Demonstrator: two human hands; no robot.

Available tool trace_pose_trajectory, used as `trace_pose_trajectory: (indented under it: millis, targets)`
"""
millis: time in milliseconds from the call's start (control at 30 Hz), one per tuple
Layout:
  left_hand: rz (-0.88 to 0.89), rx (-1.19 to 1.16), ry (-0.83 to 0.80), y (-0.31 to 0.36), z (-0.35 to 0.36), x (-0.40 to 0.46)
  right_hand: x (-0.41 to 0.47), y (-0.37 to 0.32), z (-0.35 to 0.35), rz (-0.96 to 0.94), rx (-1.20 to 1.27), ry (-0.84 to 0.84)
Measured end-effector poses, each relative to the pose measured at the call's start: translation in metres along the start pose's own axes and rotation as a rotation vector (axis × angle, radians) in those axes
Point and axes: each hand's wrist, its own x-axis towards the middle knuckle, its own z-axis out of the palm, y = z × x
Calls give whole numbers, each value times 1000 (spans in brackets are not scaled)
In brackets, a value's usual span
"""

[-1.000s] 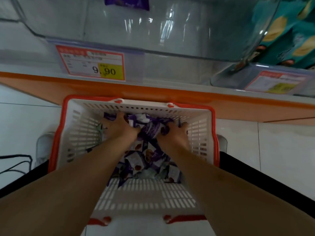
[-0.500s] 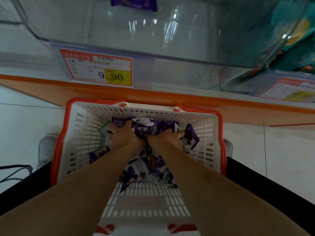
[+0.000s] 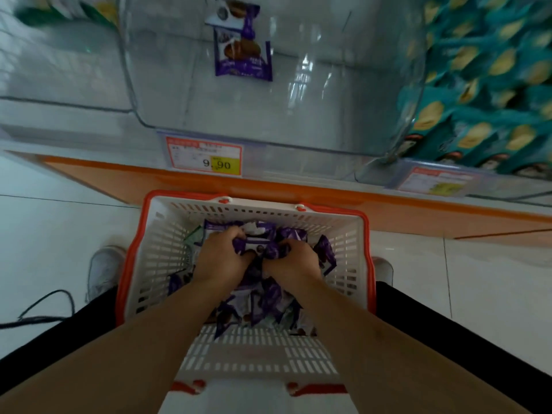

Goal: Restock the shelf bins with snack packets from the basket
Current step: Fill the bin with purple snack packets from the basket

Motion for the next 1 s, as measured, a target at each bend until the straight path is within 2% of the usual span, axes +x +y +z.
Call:
trace_pose_trajectory:
  millis: [133,300,533,667,733,867,1000]
  targets:
    - [26,-123,3,18,-40,-37,-44,-21,-28,-10,106,7]
    - [115,-217,52,60,-99,-102,-115,-45,-61,-124,311,45]
    - [345,-303,288,135,-184,-193,-225,-92,-121,-377,531,96]
    - [541,-262,473,178,-216,-195,-250,-135,-159,-491,707,140]
    - [583,-193,550,192,-223,-172,-240,-159,-171,-527,697,259]
    - [551,-45,584,207,-217,-115,-197,-201,-178,-586,582,465]
    - [523,209,548,202,-203,-54,-142,-216,-159,-719,157,600]
